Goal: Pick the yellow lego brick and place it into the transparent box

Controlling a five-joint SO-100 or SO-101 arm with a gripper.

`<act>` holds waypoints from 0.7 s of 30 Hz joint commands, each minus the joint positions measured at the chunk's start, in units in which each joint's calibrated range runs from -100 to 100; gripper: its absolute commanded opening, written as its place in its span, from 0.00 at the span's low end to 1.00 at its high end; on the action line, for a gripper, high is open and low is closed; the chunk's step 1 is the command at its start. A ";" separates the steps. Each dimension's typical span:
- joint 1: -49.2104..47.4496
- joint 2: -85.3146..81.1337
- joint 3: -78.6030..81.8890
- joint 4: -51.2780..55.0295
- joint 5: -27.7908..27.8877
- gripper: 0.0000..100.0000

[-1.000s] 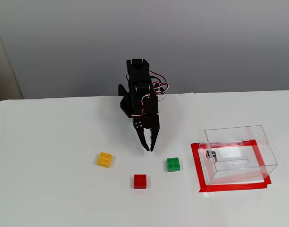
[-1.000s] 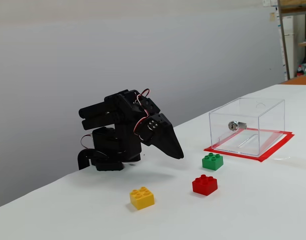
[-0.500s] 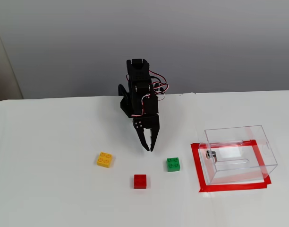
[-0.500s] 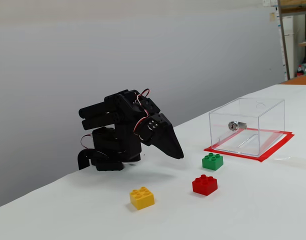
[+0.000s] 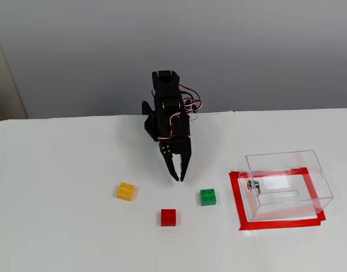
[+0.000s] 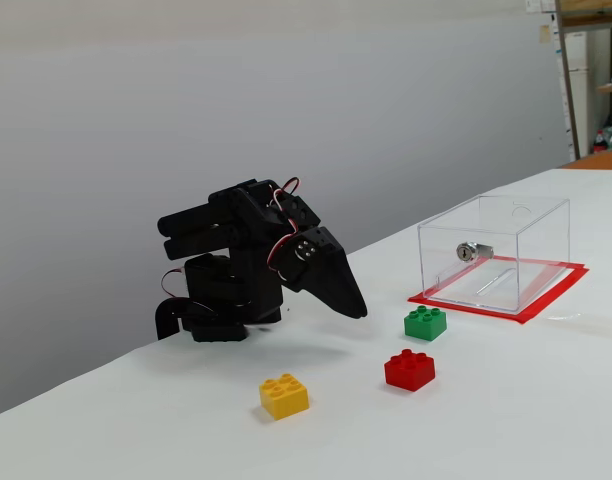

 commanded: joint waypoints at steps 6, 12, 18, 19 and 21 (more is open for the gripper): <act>-0.22 7.47 -3.87 -2.51 0.21 0.03; -0.22 18.33 -15.62 -4.77 0.26 0.03; -0.96 21.30 -24.49 -4.60 0.21 0.03; -1.03 21.39 -25.39 -4.51 0.00 0.03; -1.03 21.39 -27.11 -3.90 -0.10 0.03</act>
